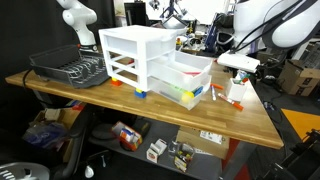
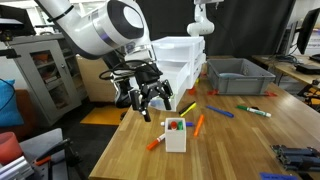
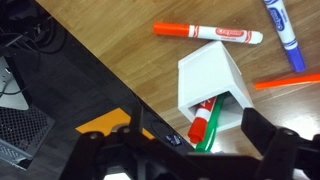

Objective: Take the red marker out of the pen holder and put it on the desk

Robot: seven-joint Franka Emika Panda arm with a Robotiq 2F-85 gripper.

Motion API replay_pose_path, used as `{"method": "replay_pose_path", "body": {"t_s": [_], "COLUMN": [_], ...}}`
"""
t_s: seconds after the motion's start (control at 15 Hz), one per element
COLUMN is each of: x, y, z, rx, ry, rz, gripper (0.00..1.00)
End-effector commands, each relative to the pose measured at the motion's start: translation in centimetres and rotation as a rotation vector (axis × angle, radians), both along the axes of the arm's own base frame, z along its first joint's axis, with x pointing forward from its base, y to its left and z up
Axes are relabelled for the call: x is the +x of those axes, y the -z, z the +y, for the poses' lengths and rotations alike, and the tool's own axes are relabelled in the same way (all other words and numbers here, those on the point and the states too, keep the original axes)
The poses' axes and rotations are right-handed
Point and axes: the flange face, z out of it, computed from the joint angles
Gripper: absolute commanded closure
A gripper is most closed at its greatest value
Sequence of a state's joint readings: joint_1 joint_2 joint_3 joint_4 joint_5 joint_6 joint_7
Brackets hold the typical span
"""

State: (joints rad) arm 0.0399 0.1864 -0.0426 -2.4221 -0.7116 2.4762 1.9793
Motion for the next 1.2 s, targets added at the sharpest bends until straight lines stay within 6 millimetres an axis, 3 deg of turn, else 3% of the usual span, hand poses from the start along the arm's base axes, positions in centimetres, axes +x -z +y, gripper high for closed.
{"method": "replay_pose_path", "body": {"t_s": [0.0, 0.53, 0.67, 0.73, 1.13], "x": [0.8, 2.1, 2.3, 2.4, 2.5], "y": [0.7, 2.4, 2.5, 2.4, 2.5], "z": [-0.9, -2.2, -2.2, -2.2, -2.4], "rx": [-0.059, -0.124, -0.127, -0.125, -0.127], "ry": [-0.025, -0.039, -0.035, -0.032, -0.02], "rz": [-0.027, -0.038, -0.048, -0.053, -0.056], "gripper": [0.0, 0.03, 0.28, 0.31, 0.73]}}
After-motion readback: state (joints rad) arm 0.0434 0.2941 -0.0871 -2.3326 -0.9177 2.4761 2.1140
